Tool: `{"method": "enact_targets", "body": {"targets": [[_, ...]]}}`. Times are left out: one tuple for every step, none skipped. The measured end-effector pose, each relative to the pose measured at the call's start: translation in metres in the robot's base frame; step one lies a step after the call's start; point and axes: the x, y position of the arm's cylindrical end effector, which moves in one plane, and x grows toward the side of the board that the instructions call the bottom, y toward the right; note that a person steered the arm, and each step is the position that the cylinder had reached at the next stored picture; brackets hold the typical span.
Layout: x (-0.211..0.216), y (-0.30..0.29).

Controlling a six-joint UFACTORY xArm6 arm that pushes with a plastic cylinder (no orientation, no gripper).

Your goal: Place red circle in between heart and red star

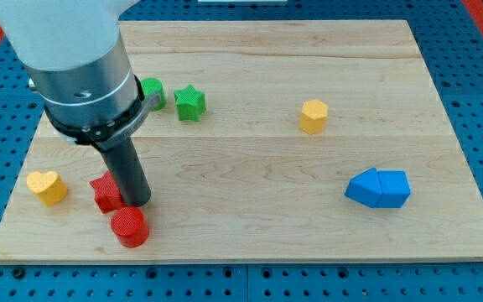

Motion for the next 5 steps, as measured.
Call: {"method": "enact_targets", "body": {"targets": [[-0.010, 0.005], [-0.010, -0.016], [0.005, 0.037], [0.046, 0.110], [0.081, 0.086]]}}
